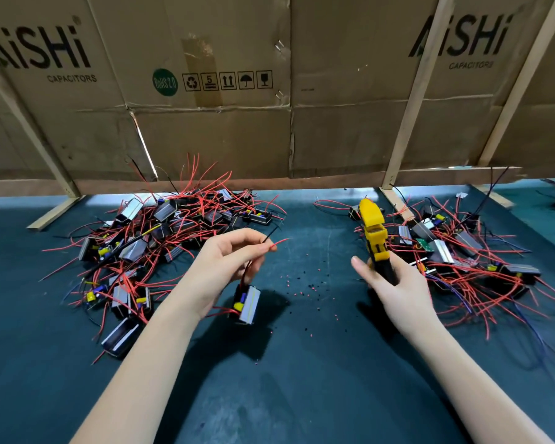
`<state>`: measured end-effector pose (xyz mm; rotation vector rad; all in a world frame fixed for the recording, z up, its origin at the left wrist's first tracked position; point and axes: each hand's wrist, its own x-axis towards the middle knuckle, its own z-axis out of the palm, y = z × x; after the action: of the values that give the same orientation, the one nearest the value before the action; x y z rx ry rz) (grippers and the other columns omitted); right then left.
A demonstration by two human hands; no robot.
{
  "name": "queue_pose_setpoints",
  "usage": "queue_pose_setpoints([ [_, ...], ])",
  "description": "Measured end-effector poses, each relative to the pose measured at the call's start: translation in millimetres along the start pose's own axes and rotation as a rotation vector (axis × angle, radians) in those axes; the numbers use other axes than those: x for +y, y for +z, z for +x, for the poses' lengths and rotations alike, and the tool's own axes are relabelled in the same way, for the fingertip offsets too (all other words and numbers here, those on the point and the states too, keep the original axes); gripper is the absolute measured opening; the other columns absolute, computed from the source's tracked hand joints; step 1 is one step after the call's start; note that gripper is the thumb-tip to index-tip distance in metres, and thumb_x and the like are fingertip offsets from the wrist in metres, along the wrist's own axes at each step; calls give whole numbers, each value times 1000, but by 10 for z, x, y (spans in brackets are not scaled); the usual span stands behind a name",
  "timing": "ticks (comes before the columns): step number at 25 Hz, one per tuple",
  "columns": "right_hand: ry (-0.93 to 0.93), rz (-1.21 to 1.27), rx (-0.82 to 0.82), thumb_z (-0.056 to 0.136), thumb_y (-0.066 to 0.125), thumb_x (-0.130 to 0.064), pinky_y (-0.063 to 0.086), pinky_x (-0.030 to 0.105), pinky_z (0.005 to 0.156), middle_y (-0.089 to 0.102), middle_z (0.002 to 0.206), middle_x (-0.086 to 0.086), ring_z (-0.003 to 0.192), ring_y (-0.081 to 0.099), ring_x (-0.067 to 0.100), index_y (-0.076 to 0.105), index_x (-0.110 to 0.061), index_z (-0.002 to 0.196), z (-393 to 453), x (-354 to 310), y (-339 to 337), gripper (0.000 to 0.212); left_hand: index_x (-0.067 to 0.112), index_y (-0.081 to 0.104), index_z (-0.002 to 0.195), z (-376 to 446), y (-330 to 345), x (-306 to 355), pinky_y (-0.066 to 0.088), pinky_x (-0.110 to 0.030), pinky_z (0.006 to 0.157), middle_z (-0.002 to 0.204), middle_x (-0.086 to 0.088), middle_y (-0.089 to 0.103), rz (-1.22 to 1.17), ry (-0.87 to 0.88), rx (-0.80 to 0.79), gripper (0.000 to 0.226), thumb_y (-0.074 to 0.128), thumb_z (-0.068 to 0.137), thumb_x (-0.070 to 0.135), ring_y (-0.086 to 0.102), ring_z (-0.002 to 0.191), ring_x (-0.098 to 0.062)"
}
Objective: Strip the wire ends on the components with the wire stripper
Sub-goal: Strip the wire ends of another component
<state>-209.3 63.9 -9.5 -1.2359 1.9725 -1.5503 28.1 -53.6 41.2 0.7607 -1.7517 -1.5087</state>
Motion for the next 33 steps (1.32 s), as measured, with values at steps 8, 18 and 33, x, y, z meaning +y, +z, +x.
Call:
queue_pose_setpoints([
  [8, -277, -746, 327, 71, 77, -50, 38, 41, 71, 57, 74, 5, 75, 55, 34, 53, -10, 79, -10, 33, -2, 47, 12, 64, 76, -53, 188, 8, 46, -20, 49, 56, -8, 61, 17, -30, -115, 15, 62, 90, 7, 53, 44, -18],
  [18, -337, -861, 389, 63, 84, -46, 38, 41, 70, 59, 77, 9, 75, 56, 34, 58, -5, 86, -29, 53, 63, 54, 4, 60, 82, -95, 474, -53, 47, -21, 46, 59, -15, 68, 40, -84, -56, 18, 48, 93, -4, 66, 49, -24],
  [33, -312, -904, 364, 60, 83, -47, 39, 42, 72, 59, 78, 8, 77, 57, 34, 58, -6, 86, -52, 40, 93, 55, 3, 55, 82, -125, 602, -117, 53, -24, 51, 72, -18, 73, -23, -45, 7, 16, 52, 97, 3, 73, 62, -30],
])
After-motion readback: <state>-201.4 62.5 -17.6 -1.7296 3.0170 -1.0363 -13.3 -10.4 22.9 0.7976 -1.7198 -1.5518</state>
